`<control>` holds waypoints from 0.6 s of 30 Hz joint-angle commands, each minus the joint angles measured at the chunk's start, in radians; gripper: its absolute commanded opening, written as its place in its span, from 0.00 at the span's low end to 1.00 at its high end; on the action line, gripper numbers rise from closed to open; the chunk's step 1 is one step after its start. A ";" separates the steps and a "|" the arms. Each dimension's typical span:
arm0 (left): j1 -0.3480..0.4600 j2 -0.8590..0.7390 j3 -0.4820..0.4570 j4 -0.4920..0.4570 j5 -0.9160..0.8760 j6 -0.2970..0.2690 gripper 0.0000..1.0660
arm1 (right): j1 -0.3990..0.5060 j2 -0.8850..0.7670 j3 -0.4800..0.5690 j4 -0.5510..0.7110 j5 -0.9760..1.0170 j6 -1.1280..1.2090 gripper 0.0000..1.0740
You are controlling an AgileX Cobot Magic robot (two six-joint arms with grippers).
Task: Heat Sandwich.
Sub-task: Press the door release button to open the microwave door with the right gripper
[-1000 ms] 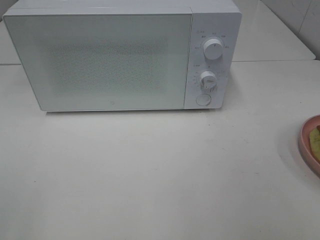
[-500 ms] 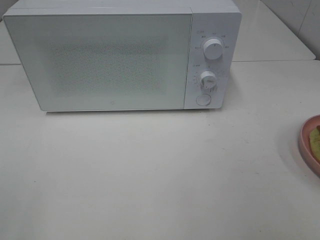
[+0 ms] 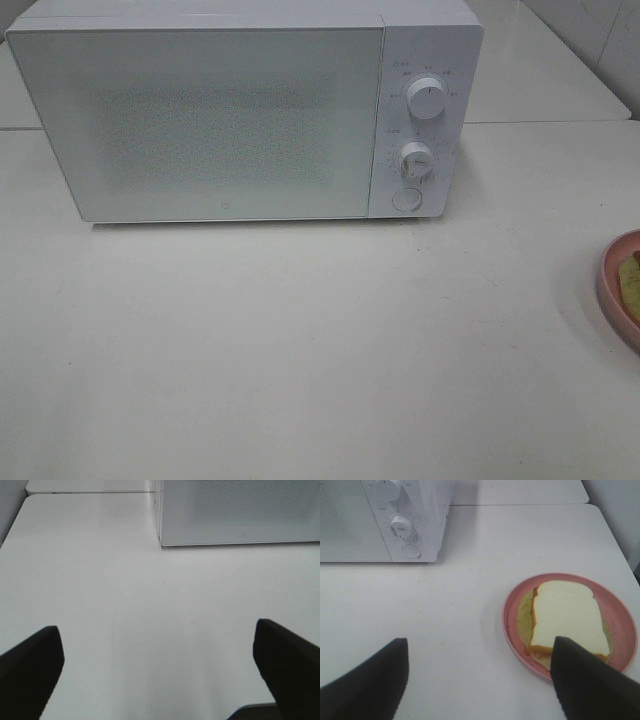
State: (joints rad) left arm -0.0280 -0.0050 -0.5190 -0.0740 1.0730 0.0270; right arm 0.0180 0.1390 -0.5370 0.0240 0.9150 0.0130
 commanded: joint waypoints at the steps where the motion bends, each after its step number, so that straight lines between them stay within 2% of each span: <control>1: 0.005 -0.023 0.002 -0.001 -0.003 -0.001 0.92 | -0.007 0.035 -0.007 0.002 -0.043 0.006 0.70; 18: 0.005 -0.023 0.002 -0.001 -0.003 -0.001 0.92 | -0.007 0.330 0.000 0.001 -0.271 0.006 0.70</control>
State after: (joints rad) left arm -0.0280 -0.0050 -0.5190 -0.0740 1.0730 0.0270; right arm 0.0180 0.4360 -0.5370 0.0240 0.6970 0.0140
